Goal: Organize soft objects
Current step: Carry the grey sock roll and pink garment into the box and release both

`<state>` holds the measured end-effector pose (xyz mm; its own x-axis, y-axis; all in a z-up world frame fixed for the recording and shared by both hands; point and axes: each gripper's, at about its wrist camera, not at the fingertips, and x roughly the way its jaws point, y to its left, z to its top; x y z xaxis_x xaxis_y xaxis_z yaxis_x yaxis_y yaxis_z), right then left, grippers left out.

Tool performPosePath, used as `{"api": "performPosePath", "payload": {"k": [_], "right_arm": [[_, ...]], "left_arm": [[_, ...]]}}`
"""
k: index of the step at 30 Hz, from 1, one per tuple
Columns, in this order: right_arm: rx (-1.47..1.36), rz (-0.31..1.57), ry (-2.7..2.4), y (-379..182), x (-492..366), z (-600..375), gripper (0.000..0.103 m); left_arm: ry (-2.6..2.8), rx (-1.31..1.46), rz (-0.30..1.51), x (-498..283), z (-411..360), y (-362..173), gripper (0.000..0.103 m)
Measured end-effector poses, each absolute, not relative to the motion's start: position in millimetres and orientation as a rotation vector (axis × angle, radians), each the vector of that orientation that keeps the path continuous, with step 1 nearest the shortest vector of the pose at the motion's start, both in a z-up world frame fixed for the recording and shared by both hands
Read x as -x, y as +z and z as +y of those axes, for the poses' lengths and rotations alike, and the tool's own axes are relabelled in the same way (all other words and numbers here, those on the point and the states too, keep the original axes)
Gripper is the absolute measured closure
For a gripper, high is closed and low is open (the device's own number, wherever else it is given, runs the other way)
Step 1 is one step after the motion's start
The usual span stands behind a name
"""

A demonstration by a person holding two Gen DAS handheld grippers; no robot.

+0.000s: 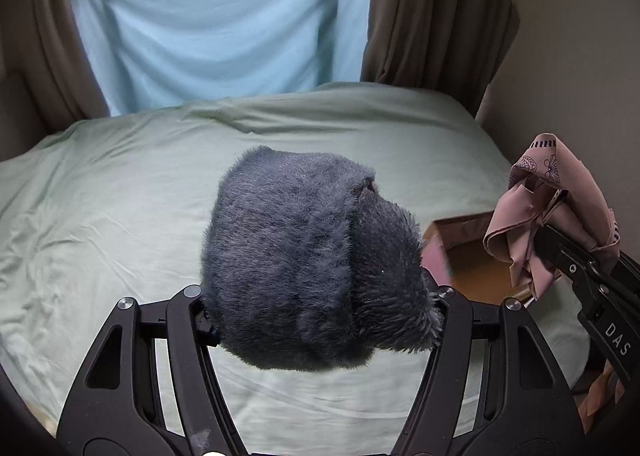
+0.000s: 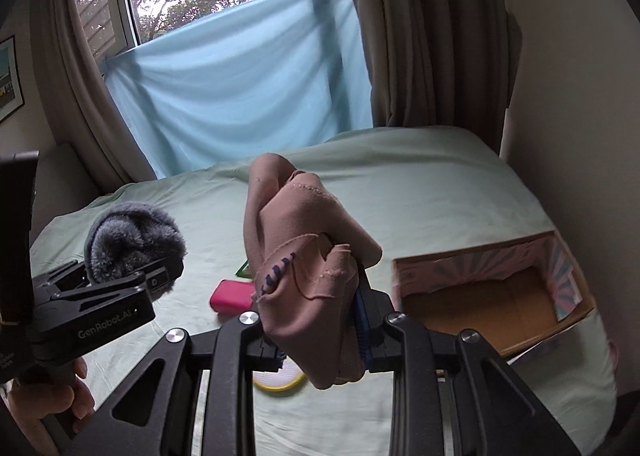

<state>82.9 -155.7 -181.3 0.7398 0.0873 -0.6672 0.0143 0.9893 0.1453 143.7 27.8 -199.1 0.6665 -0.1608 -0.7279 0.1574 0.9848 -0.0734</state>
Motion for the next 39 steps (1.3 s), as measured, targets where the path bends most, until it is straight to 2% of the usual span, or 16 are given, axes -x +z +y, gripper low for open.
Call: {"api": "performPosePath", "payload": {"k": [8,14,28,36,37,39], "right_arm": [[-0.059,0.781,-0.002,-163.0,-88.3,-246.4,0.078],[-0.085,0.871,-0.054,-175.9,-106.2,-304.8,0.078],[-0.232,1.194,-0.084,-281.2,-166.7,-405.6,0.078],[-0.261,1.365,-0.081,-333.7,-185.6,-426.0,0.078],[-0.265,1.376,-0.084,-338.7,-187.3,-427.1,0.078],[-0.294,1.401,-0.07,-346.7,-192.4,-431.9,0.073]], "left_arm": [[-0.235,0.042,0.855,-148.1,-75.7,-190.8,0.04],[-0.332,0.02,0.94,-171.4,-140.3,-212.8,0.04],[-0.369,-0.063,1.187,-239.2,-240.9,-309.2,0.04],[-0.349,-0.131,1.327,-247.0,-270.9,-362.5,0.04],[-0.345,-0.144,1.336,-246.3,-273.7,-364.7,0.039],[-0.338,-0.189,1.336,-245.7,-279.9,-365.6,0.025]]}}
